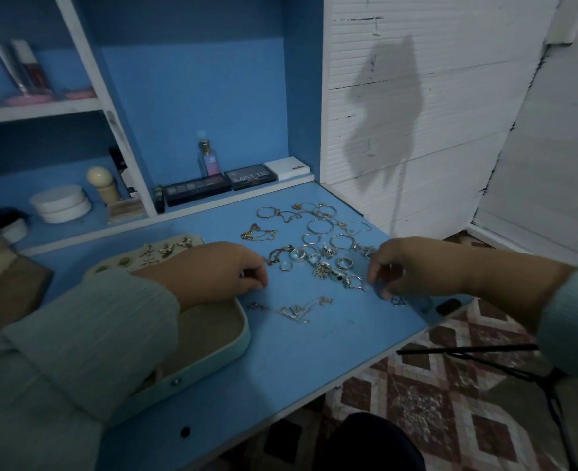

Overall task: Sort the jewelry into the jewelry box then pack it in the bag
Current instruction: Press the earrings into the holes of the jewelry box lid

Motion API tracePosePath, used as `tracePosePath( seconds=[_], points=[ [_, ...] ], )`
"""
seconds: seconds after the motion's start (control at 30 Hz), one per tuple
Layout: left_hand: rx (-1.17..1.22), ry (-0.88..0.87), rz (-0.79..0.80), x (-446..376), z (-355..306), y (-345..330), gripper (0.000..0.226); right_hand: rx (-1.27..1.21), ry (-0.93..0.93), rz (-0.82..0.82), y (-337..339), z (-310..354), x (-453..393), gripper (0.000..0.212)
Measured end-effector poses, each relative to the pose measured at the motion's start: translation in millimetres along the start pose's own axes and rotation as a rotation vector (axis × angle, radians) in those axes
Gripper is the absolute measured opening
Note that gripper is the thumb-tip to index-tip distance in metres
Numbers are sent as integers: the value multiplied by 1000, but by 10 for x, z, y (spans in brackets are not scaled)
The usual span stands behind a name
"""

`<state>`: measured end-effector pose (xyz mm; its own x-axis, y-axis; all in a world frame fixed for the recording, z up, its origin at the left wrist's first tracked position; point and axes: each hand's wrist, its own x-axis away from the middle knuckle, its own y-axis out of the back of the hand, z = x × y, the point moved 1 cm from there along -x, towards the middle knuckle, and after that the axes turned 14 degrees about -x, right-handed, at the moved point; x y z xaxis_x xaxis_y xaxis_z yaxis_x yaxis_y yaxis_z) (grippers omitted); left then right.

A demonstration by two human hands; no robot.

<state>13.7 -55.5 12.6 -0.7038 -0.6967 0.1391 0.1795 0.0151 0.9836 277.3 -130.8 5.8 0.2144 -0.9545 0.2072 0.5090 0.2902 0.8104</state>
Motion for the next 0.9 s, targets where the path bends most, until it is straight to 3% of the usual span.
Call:
tracePosePath(
  seconds=[0.2, 0.37, 0.47, 0.6, 0.9],
  points=[
    [50, 12, -22, 64, 26, -22, 10, 69, 45, -60, -63, 101, -62, 12],
    [56, 28, -55, 78, 54, -19, 11, 40, 310, -161, -147, 273, -167, 16],
    [15, 45, -43, 95, 90, -16, 12, 69, 508, -57, -313, 445, -202, 33],
    [-4, 62, -47, 146, 155, 12, 9, 232, 533, 157, -491, 507, -248, 51],
    [23, 107, -169, 290, 267, 33, 16, 337, 595, 166, -489, 663, -426, 59]
  ],
)
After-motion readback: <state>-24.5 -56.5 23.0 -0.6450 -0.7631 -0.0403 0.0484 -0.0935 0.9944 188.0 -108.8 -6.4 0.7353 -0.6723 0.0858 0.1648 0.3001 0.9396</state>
